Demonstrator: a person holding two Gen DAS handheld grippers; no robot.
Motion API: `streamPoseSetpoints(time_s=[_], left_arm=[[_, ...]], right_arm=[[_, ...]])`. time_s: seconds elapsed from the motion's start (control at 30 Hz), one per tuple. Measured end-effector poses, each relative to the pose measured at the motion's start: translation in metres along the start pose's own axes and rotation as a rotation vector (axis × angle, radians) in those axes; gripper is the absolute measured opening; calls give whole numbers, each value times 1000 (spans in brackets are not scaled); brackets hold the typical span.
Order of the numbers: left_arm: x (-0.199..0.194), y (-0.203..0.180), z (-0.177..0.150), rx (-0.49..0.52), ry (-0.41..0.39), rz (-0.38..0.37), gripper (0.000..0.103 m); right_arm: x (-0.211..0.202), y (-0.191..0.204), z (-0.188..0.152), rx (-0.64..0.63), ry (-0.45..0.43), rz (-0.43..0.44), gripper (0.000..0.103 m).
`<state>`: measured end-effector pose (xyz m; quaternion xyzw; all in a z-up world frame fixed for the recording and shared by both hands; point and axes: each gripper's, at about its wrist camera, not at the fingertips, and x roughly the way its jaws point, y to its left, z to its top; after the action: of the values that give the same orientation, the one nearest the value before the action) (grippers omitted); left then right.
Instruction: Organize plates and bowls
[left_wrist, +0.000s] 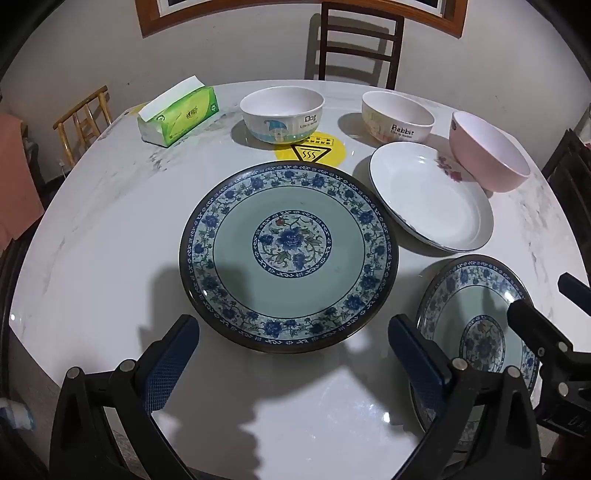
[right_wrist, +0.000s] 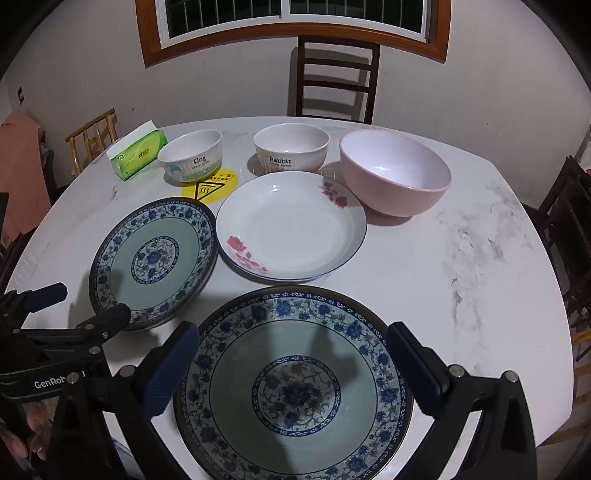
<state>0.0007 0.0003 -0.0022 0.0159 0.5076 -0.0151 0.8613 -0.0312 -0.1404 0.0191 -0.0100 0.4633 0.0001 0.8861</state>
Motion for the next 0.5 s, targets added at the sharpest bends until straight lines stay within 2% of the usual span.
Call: streamPoseSetpoints(time_s=[0.5], left_arm=[[-3, 2, -1, 5, -2, 0, 101]], right_arm=[[-2, 1, -1, -3, 9, 20, 103]])
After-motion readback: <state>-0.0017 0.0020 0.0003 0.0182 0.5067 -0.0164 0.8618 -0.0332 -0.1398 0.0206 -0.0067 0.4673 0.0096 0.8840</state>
